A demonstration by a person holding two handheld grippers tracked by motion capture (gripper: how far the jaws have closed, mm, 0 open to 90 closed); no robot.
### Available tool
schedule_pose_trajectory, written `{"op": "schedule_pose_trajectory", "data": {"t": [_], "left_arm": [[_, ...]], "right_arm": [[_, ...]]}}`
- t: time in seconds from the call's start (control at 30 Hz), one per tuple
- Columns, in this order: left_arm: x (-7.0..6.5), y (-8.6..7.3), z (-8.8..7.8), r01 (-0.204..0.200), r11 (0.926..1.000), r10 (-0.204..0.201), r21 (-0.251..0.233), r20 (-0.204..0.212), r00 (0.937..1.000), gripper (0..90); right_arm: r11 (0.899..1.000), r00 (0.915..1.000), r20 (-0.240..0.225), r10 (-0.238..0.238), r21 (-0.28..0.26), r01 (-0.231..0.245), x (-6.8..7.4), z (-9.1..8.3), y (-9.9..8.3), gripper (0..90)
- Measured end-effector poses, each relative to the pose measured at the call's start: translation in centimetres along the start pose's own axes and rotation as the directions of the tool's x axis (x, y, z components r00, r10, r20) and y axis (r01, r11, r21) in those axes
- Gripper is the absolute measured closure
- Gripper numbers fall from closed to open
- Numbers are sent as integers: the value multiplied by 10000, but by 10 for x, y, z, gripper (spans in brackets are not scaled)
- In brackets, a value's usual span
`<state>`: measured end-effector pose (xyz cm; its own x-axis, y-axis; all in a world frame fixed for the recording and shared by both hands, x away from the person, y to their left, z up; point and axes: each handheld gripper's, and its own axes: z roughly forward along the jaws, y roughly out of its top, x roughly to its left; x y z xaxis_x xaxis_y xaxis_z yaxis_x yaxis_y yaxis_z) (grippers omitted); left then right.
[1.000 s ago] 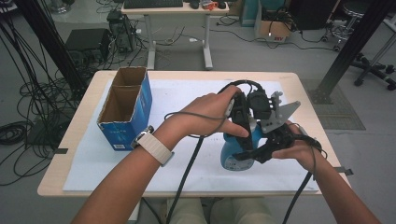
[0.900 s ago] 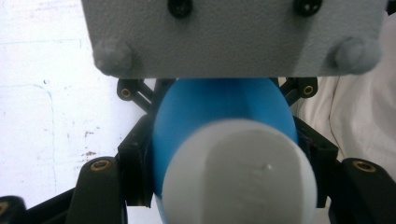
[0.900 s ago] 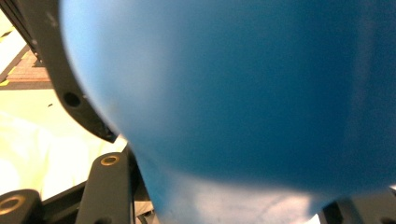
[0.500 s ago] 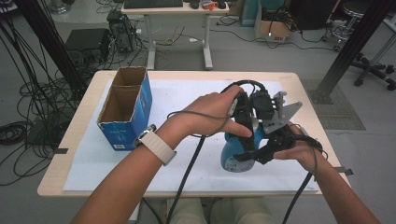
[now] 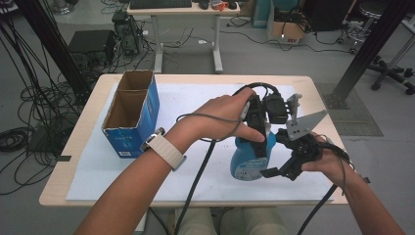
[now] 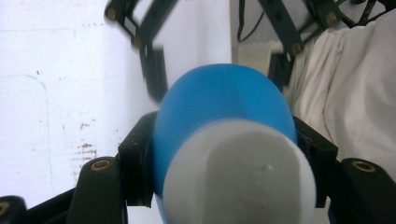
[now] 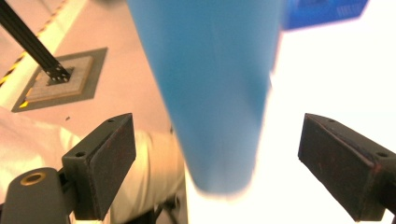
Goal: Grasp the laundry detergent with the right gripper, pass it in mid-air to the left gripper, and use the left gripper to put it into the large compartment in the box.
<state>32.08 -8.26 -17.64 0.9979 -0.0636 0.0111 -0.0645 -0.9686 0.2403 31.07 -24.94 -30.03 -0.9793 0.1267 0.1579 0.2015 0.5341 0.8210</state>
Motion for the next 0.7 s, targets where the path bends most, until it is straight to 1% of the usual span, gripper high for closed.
{"op": "schedule_pose_trajectory", "data": {"t": [0.03, 0.07, 0.1, 0.13, 0.2, 0.23, 0.27, 0.3, 0.33, 0.37, 0.4, 0.47, 0.5, 0.53, 0.57, 0.63, 0.67, 0.7], "left_arm": [[1, 0, 0, -99, 9999, 99, 35, -18, 9999, 374], [0, -1, 1, 279, 9996, -279, 58, 66, 9996, 374], [0, -2, 1, 458, 9989, -458, 81, 30, 9989, 374], [0, -3, 0, 505, 9987, -505, 106, -4, 9987, 374], [1, -4, -2, 497, 9985, -495, 215, -104, 9987, 374], [4, -5, -6, 216, 9994, -210, 266, -216, 9995, 374], [5, -6, -10, 437, 9983, -424, 395, -335, 9985, 374], [5, -7, -12, 532, 9976, -515, 443, -392, 9979, 374], [7, -8, -14, 793, 9958, -770, 465, -495, 9958, 373], [7, -8, -15, 922, 9939, -887, 602, -587, 9943, 374], [8, -9, -16, 1074, 9915, -1020, 734, -732, 9921, 374], [10, -9, -18, 1373, 9873, -1294, 799, -966, 9869, 374], [11, -9, -19, 1564, 9841, -1477, 839, -1016, 9838, 374], [13, -10, -21, 1791, 9806, -1700, 794, -1092, 9794, 374], [14, -11, -23, 1944, 9776, -1851, 805, -1107, 9765, 374], [17, -12, -26, 2191, 9723, -2089, 814, -1183, 9708, 374], [19, -13, -29, 2344, 9688, -2234, 805, -1260, 9666, 374], [20, -13, -33, 2547, 9634, -2428, 836, -1308, 9612, 374]], "right_arm": [[9999, 9999, 53, 100, 99, -101, -2, -4, -3, 116], [9996, 9996, 206, 210, 203, -215, -3, -8, -6, 115], [9990, 9989, 344, 308, 321, -320, -4, -12, -9, 115], [9977, 9975, 558, 424, 500, -452, -6, -17, -12, 107], [9944, 9937, 903, 664, 759, -733, -10, -24, -16, 89], [9928, 9925, 968, 745, 862, -829, -11, -26, -17, 85], [9908, 9904, 1115, 811, 986, -923, -13, -29, -19, 83], [9882, 9866, 1358, 907, 1103, -1061, -15, -33, -20, 67], [9861, 9838, 1501, 979, 1184, -1162, -17, -35, -21, 52], [9824, 9786, 1747, 1091, 1312, -1329, -19, -38, -22, 53], [9798, 9748, 1902, 1163, 1386, -1439, -20, -40, -22, 53], [9732, 9688, 2069, 1364, 1545, -1701, -22, -44, -22, 33], [9721, 9678, 2089, 1402, 1567, -1747, -23, -46, -22, 33], [9707, 9672, 2086, 1450, 1594, -1799, -23, -47, -21, 32], [9685, 9668, 2101, 1457, 1693, -1827, -23, -49, -21, 32], [9627, 9604, 2333, 1520, 1851, -1973, -23, -51, -20, 33], [9593, 9569, 2499, 1482, 1986, -2005, -23, -52, -20, 34], [9554, 9545, 2652, 1361, 2199, -1973, -23, -53, -20, 35]]}}
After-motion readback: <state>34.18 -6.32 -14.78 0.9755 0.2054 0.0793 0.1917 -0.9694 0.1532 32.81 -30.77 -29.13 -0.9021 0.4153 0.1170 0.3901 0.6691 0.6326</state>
